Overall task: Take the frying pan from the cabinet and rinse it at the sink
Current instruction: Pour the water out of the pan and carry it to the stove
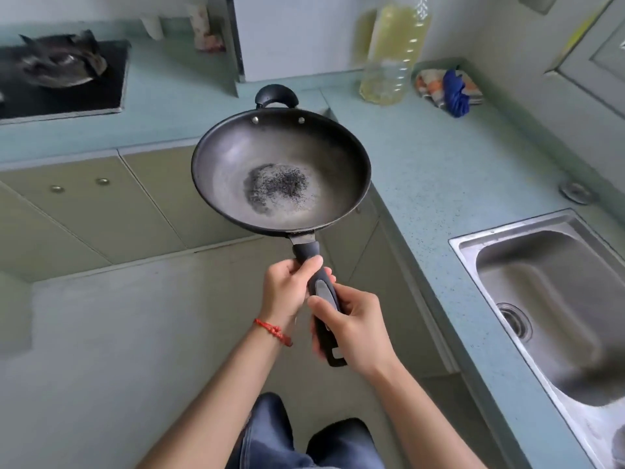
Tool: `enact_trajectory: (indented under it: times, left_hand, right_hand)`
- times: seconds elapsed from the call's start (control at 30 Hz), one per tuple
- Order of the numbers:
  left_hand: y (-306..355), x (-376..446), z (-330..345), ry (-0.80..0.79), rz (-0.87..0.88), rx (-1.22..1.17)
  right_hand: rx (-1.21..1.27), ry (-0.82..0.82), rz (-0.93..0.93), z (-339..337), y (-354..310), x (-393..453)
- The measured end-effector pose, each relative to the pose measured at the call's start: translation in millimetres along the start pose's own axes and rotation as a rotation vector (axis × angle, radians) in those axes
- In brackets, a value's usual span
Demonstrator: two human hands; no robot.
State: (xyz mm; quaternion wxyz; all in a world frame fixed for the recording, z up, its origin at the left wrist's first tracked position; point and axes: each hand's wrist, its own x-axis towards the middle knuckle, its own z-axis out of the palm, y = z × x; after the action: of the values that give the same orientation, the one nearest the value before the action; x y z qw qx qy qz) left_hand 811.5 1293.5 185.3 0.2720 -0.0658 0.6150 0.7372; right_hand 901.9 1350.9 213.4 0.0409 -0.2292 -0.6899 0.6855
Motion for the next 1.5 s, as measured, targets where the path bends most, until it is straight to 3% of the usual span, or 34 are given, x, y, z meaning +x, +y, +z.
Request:
enact_trajectory:
  times: [0.4,1.13,1.5]
  left_hand:
    - [85,68,-133,0.137,0.088,-0.104]
    - [213,318,-157,0.31,0.109,-0.167]
    - [270,455,-212,0.229,0.059,-0.107]
  right_hand:
    - [-0.022,-0.185,-0.042,142,-39,89]
    - [-0.036,-0.337,-0.068,201,-110,373]
    - [-0.024,-0.255,-0.027,271,-129,507]
